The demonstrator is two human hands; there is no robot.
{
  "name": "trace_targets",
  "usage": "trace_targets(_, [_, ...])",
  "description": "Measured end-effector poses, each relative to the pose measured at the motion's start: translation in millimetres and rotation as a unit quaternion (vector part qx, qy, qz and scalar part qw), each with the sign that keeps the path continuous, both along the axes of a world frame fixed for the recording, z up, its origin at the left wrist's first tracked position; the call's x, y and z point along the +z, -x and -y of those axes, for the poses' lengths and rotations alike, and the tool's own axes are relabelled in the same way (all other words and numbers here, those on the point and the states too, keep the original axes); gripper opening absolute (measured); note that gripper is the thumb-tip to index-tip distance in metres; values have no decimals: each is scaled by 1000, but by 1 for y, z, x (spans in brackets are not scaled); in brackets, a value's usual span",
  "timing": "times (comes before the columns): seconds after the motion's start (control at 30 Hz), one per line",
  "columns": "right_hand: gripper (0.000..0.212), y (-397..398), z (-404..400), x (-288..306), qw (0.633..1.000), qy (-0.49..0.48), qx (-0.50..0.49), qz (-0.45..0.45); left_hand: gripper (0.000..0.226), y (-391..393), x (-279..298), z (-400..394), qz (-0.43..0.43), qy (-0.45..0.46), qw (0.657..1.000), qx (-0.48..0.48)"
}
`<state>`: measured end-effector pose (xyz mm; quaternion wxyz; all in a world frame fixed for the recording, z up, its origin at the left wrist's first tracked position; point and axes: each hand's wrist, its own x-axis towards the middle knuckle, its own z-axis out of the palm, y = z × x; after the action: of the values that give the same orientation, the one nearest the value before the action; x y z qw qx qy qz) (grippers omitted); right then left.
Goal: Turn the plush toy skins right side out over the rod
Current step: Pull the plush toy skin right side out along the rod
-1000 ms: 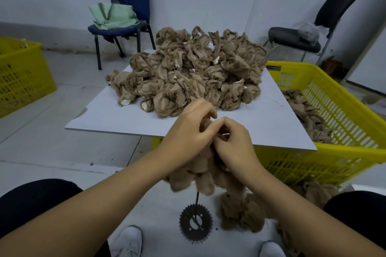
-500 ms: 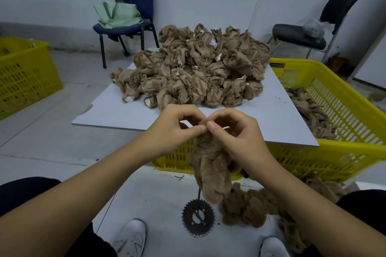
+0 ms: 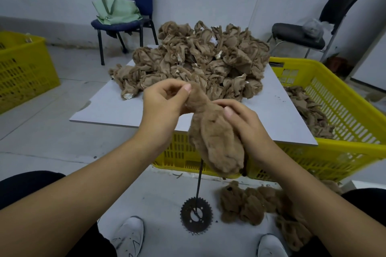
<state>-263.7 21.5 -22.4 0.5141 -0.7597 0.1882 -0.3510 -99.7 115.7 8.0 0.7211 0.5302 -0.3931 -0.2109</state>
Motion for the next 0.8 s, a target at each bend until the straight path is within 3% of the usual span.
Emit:
trace_targets(0.07, [30, -1, 3, -3, 997, -49, -51, 13, 23, -6, -1, 0, -108, -15, 994, 21])
trace_targets(0.17, [27, 2, 6, -10, 993, -39, -103, -38, 32, -9, -5, 2, -223, -37, 974, -1])
trace_targets(0.23, [32, 7, 3, -12, 997, -13, -66, -50, 44, -8, -7, 2, -267, -48, 963, -9])
trace_targets(0.3, [54, 11, 0, -9, 997, 35, 7, -64, 49, -7, -8, 1, -295, -53, 954, -4])
trace_targets(0.43, [77, 12, -3, -2, 967, 221, 59, -116, 24, -6, -5, 1, -285, -95, 954, 4])
trace_targets(0.5, [83, 10, -6, -3, 960, 251, 44, -120, 9, -4, -4, 4, -306, -116, 945, -1])
trace_targets(0.6, [66, 6, -13, -4, 970, 226, 4, -89, 11, -2, -4, 8, -321, -111, 938, -71])
trace_targets(0.73, [16, -1, -8, 6, 990, 135, -42, 19, 15, -3, 2, 15, -185, -150, 967, -95])
trace_targets(0.8, [24, -7, -1, 9, 993, 80, -65, 50, 27, -4, 6, 22, -145, -130, 975, -106])
